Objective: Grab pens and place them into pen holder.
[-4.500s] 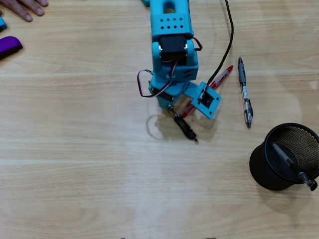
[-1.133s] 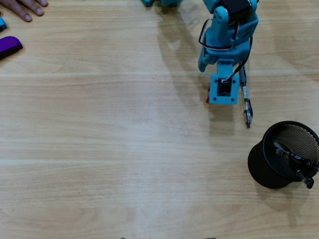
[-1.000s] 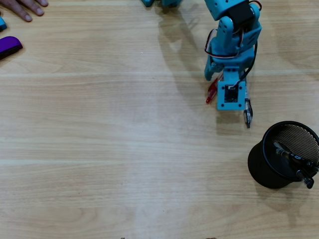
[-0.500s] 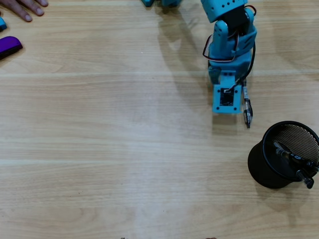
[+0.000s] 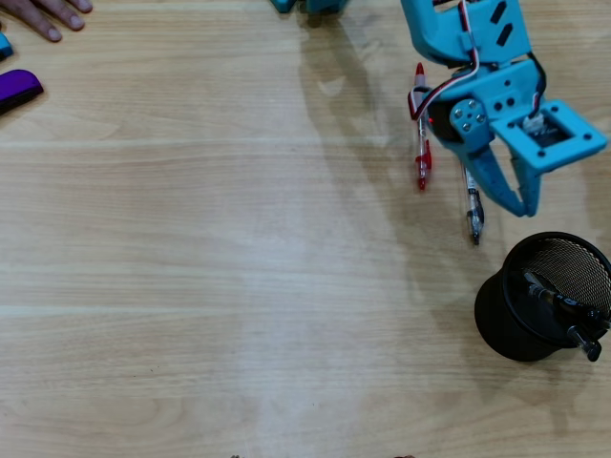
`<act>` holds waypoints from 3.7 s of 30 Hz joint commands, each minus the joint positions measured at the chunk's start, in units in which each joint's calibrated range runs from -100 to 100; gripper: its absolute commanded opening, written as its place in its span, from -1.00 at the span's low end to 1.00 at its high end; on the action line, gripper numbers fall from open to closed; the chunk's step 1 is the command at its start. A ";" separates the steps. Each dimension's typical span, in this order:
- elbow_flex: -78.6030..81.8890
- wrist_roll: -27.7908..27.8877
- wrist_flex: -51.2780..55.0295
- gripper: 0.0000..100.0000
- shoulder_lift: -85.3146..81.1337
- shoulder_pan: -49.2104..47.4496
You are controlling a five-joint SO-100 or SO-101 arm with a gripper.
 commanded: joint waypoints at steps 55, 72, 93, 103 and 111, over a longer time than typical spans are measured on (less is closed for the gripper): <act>40.37 -15.28 31.42 -0.96 -3.44 -9.52; 1.71 -4.30 -41.38 -0.97 7.04 -4.92; 6.78 -3.78 -42.24 -0.79 14.73 -6.37; 8.23 3.86 -40.95 -0.78 10.51 -5.97; 6.06 12.74 39.07 -0.78 -15.45 -3.07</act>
